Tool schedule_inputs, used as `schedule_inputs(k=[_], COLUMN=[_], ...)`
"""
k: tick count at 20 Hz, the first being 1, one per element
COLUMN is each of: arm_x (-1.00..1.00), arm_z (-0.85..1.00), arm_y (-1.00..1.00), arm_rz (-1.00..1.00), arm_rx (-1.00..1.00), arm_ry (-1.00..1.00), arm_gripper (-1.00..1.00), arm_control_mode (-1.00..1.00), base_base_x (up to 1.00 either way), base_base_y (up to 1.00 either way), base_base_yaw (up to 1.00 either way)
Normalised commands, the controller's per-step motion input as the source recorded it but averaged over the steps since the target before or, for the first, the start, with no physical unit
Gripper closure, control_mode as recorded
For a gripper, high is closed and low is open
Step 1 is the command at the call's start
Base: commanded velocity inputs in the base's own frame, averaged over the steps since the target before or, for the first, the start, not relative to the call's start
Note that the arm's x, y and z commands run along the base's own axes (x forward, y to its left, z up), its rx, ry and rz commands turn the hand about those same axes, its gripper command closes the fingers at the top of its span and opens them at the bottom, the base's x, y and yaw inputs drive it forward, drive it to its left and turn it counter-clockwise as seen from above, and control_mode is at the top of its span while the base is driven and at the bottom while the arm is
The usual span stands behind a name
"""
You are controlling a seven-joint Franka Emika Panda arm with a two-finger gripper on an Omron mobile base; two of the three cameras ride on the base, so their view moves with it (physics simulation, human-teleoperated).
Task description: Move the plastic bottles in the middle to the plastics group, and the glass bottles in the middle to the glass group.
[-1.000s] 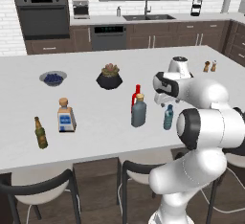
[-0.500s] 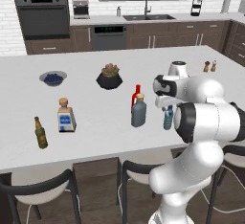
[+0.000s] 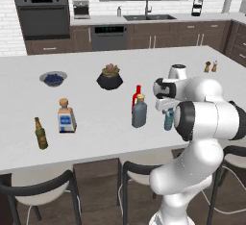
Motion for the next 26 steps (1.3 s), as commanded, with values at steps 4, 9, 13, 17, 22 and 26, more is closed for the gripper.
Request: schedule_inputs(k=[4,9,13,17,22,26], arm_x=[0.00,0.01,0.04,0.01,-0.17,-0.32], arm_z=[-0.13,-0.16,-0.17,-0.18,0.07,0.21], arm_y=[0.00,0.02,0.01,0.00,-0.31,-0.62], arm_rz=[0.00,0.00,0.00,0.00,0.00,0.00], arm_rx=[0.01,0.01,0.00,0.00,0.10,0.02], arm_ry=[-0.03,-0.05,-0.05,-0.01,-0.04,-0.02], arm_gripper=[-1.00,1.00,1.00,1.00,1.00,1.00], arm_control_mode=[-1.00,-1.00,-1.00,-1.00,-1.00,-1.00], base_base_x=[0.00,0.00,0.00,0.00,0.00,0.00], base_base_y=[0.00,0.00,0.00,0.00,0.00,0.00], base_base_yaw=[0.00,0.00,0.00,0.00,0.00,0.00])
